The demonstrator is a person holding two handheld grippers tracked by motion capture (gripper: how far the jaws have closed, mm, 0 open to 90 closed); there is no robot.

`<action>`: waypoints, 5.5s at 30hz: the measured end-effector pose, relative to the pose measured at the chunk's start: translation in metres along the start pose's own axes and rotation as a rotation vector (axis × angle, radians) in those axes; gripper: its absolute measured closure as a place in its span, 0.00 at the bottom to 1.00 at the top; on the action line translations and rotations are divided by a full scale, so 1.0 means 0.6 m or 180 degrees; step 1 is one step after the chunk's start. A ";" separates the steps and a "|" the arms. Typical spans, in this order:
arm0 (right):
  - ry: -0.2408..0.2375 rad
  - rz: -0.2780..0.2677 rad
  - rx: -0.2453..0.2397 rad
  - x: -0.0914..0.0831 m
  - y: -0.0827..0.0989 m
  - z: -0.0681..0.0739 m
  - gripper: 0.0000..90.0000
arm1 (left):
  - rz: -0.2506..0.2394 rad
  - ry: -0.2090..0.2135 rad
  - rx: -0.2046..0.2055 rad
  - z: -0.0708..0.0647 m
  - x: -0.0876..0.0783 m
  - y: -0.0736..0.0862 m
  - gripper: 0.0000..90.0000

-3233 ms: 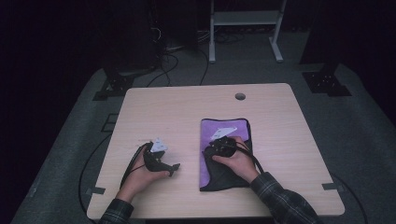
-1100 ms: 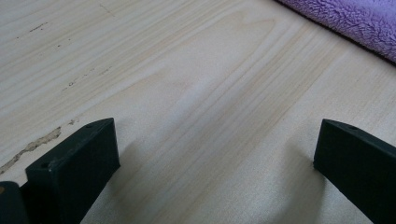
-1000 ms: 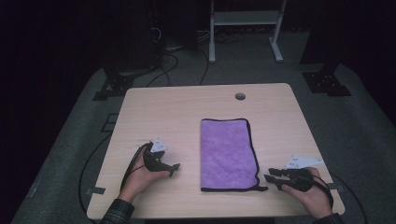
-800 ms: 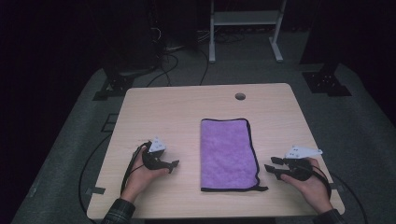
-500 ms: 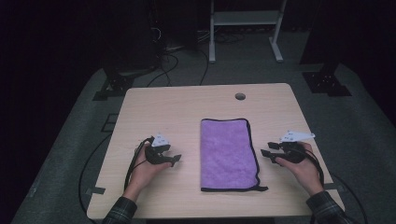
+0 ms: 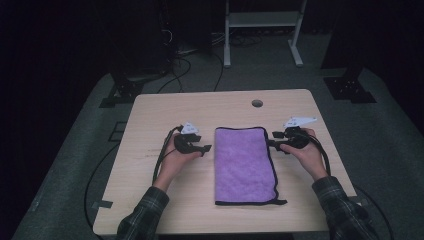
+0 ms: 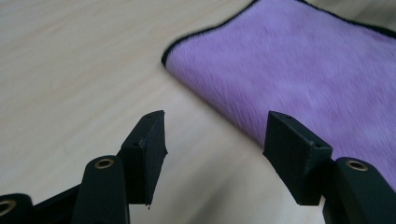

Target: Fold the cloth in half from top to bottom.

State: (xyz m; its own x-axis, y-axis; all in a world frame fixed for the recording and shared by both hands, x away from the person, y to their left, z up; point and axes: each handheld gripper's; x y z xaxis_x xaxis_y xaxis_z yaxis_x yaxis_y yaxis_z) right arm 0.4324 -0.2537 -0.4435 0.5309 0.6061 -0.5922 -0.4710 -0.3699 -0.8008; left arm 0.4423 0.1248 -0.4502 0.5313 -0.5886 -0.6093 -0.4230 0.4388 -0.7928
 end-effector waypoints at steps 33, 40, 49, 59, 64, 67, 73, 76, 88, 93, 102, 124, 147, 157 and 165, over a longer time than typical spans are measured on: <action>0.0062 0.0236 0.0349 0.107 -0.010 -0.059 0.91 | 0.0242 0.0263 -0.0285 0.045 0.120 -0.040 0.93; 0.0161 0.0159 0.0311 0.092 -0.034 -0.052 0.92 | 0.0175 0.0149 -0.0207 0.045 0.102 -0.063 0.95; 0.0145 -0.0068 0.0112 0.044 -0.077 -0.037 0.92 | -0.0153 0.0187 -0.0045 0.041 0.051 -0.098 0.95; -0.0004 -0.0167 -0.0001 0.002 -0.050 -0.003 0.92 | -0.0214 0.0503 0.0146 0.003 -0.011 -0.088 0.95; -0.0091 -0.0227 -0.0020 -0.021 -0.025 0.025 0.92 | -0.0163 0.0635 0.0202 -0.019 -0.035 -0.070 0.95; -0.0177 -0.0226 -0.0027 -0.033 -0.011 0.039 0.92 | -0.0163 0.0708 0.0187 -0.033 -0.049 -0.056 0.95; -0.0274 -0.0223 -0.0027 -0.061 0.026 0.072 0.92 | -0.0129 0.0896 0.0052 -0.067 -0.069 -0.016 0.95; -0.0300 -0.0206 -0.0051 -0.068 0.035 0.083 0.92 | -0.0083 0.0916 0.0041 -0.076 -0.074 -0.007 0.95; -0.0429 -0.0137 -0.0085 -0.103 0.092 0.135 0.92 | 0.0083 0.1089 0.0027 -0.130 -0.091 0.048 0.95; -0.0501 0.0020 -0.0077 -0.102 0.120 0.150 0.90 | 0.0295 0.1104 0.0064 -0.145 -0.082 0.072 0.93; -0.0497 -0.0251 -0.0075 -0.123 0.106 0.146 0.77 | 0.0065 0.1146 0.0145 -0.143 -0.108 0.045 0.76; -0.0618 0.0098 -0.0082 -0.074 0.107 0.142 0.84 | 0.0237 0.1181 0.0076 -0.150 -0.067 0.070 0.88; -0.0216 0.0105 -0.0269 -0.110 0.143 0.162 0.47 | 0.0221 0.0695 0.0183 -0.158 -0.125 0.104 0.38; 0.0347 0.0069 0.0146 -0.130 0.162 0.102 0.34 | 0.0204 0.0103 0.0067 -0.104 -0.174 0.141 0.17; 0.0521 0.0130 0.0271 -0.143 0.184 0.072 0.31 | 0.0276 -0.0232 -0.0078 -0.055 -0.219 0.189 0.10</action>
State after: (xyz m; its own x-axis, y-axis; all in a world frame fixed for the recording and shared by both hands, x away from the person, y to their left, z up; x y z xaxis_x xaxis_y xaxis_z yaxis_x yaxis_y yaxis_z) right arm 0.3044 -0.3161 -0.4772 0.6144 0.4666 -0.6362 -0.5486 -0.3268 -0.7696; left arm 0.3001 0.2294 -0.4596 0.5435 -0.4979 -0.6758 -0.4870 0.4687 -0.7370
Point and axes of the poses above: each handheld gripper's, and its own axes: x roughly forward along the jaws, y roughly out of its underside, z roughly to its left, and after that the axes turned 1 degree about -y, right-handed
